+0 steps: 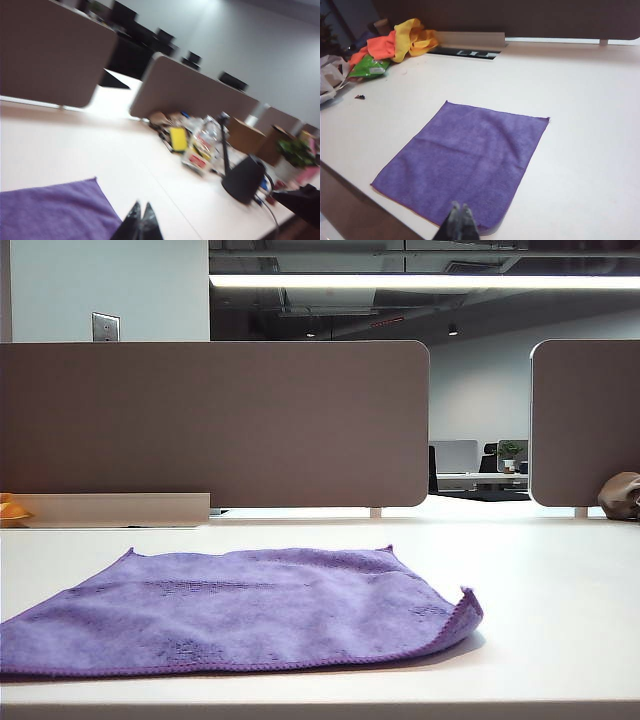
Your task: Fold the bottom of the cloth upward, then fold it vertically to form a square shape.
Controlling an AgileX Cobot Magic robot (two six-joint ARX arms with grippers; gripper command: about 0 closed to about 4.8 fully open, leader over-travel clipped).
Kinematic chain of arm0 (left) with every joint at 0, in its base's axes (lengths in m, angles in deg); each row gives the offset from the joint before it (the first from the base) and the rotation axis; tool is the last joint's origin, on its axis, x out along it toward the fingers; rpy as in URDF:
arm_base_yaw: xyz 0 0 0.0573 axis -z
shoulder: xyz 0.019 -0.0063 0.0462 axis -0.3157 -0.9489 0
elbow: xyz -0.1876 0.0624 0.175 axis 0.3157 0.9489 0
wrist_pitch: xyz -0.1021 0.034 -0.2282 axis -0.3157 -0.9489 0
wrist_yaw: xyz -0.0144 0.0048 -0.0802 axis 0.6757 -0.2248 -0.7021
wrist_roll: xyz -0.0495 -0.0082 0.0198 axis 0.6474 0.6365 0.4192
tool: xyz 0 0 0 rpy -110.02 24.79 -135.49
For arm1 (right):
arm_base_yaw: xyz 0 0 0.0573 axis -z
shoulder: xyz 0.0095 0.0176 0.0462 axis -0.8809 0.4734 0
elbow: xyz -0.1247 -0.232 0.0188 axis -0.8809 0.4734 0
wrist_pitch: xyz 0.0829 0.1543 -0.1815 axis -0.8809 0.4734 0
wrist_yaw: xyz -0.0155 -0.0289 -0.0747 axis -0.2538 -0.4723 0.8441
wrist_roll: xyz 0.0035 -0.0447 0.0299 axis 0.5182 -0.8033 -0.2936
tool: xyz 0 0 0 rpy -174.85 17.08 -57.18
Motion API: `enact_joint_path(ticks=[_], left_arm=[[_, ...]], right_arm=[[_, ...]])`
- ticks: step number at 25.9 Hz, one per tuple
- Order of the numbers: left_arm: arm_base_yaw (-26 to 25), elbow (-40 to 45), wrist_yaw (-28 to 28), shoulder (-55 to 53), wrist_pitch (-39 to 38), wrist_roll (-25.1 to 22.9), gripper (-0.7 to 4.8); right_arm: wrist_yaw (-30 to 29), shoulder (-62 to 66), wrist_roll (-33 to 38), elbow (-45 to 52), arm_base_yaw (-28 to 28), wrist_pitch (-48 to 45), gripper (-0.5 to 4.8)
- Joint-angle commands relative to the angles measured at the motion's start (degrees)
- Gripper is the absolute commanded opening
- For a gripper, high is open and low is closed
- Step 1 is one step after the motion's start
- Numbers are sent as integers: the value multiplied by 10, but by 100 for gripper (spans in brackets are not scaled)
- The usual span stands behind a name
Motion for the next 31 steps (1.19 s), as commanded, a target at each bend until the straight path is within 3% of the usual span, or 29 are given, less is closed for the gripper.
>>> enact_joint_path(ticks=[1, 6, 11, 19, 22, 26, 31], left_arm=[[-1, -96, 57, -57, -42, -19, -5], [-1, -189, 66, -166, -90, -84, -5], [-1, -236, 67, -293, -99, -127, -6], [-1, -238, 57, -481, -31, -146, -5], [-1, -238, 24, -541, -11, -168, -5], [-1, -239, 27, -606, -5, -167, -5], [-1, -240, 91, -648, 2, -167, -5]], right_arm=[[28, 86, -63, -67, -26, 17, -1], [42, 185, -78, -108, -42, 1, -1], [1, 287, -66, -151, -55, -3, -1], [2, 441, -61, -268, -57, 0, 0], [32, 493, -63, -307, -56, -5, 0], [43, 588, -67, -355, -56, -8, 0], [18, 669, -58, -356, -56, -52, 0]])
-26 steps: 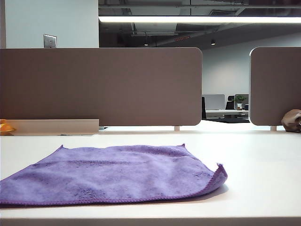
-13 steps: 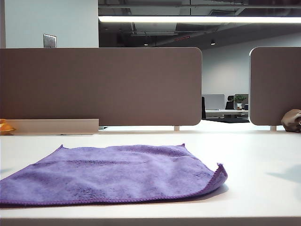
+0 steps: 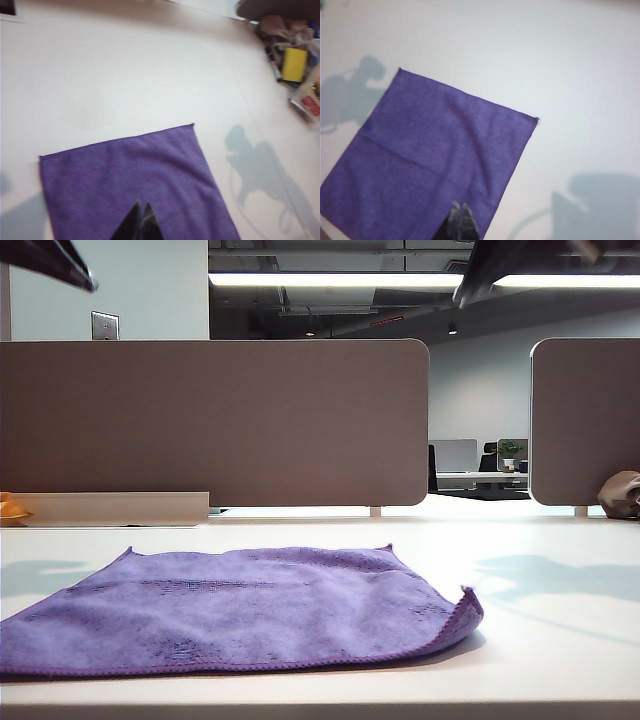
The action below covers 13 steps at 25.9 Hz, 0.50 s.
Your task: Fold the bottom of the cloth upward, then fold it vertically to form a square shape.
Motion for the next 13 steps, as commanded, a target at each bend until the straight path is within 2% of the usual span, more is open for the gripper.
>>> enact_joint_path(ticks=[1, 7, 13], left_arm=[[-1, -6, 55, -15, 14, -3, -5], [-2, -7, 59, -42, 65, -16, -5], [-2, -7, 59, -92, 92, -17, -5]], right_arm=[[-31, 35, 10, -3, 0, -39, 0], [-28, 89, 16, -3, 0, -73, 0], [10, 127, 17, -3, 0, -122, 0]])
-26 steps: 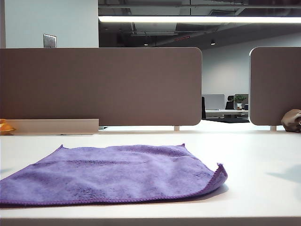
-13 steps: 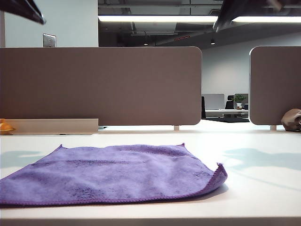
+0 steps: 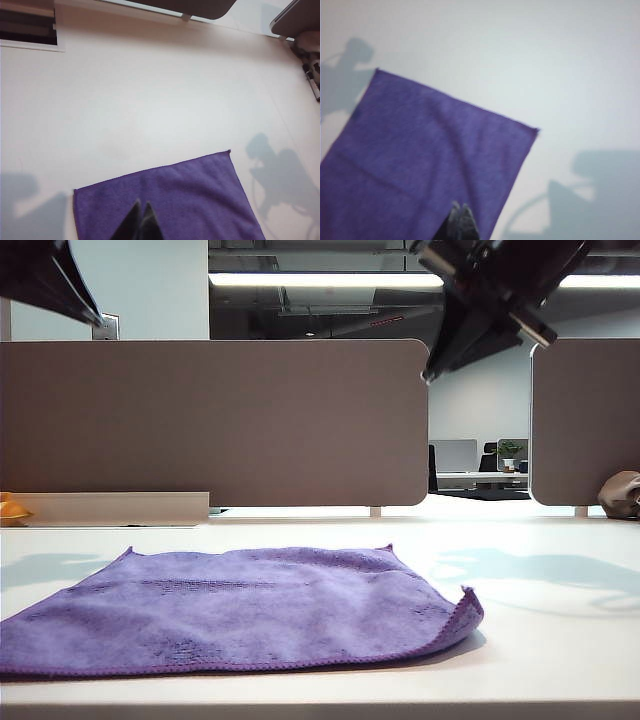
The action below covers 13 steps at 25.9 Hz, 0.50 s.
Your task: Fold the bottom of the cloth upward, then fold it vertically to form a square shape.
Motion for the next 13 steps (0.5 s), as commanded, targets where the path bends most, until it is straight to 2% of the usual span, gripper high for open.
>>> enact_joint_path(ticks=[1, 9, 11, 13], left_arm=[[-2, -2, 1, -32, 13, -5, -5], [-2, -2, 1, -105, 47, -29, -3], [-1, -2, 1, -119, 59, -30, 17], [-1, -2, 1, -133, 71, -30, 32]], right_arm=[[16, 20, 2, -3, 0, -39, 0], [12, 76, 5, -3, 0, -78, 1], [13, 88, 5, -3, 0, -88, 3], [12, 101, 17, -3, 0, -103, 35]])
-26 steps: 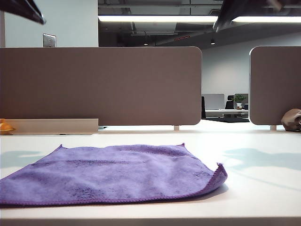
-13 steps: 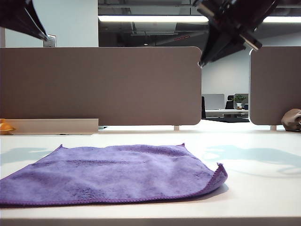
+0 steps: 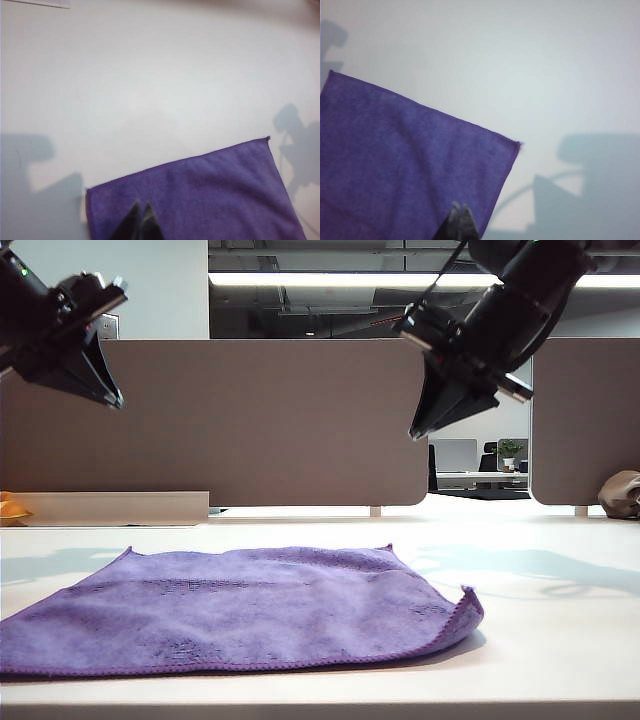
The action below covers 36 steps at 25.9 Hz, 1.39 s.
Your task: Fold the bottom of the cloth upward, then fold it vertically to form a square shape.
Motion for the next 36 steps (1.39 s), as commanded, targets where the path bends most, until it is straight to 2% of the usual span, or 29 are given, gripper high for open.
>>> enact_joint_path(ticks=[1, 6, 10, 14, 25, 36], left_arm=[[-1, -2, -1, -21, 36, -4, 32], [-1, -2, -7, -61, 60, -4, 32], [-1, -2, -26, -86, 67, -4, 89], [-1, -2, -30, -108, 65, -2, 89], [-1, -2, -1, -122, 25, 2, 89], [-1, -2, 0, -122, -10, 2, 89]], right_arm=[[-1, 17, 22, -3, 0, -37, 51], [-24, 49, 82, -7, 1, -74, 60], [-51, 67, 114, -21, 1, -75, 76], [-54, 83, 156, -36, 1, -75, 109], [-55, 108, 183, -41, 2, -75, 108], [-52, 118, 180, -51, 7, -56, 107]])
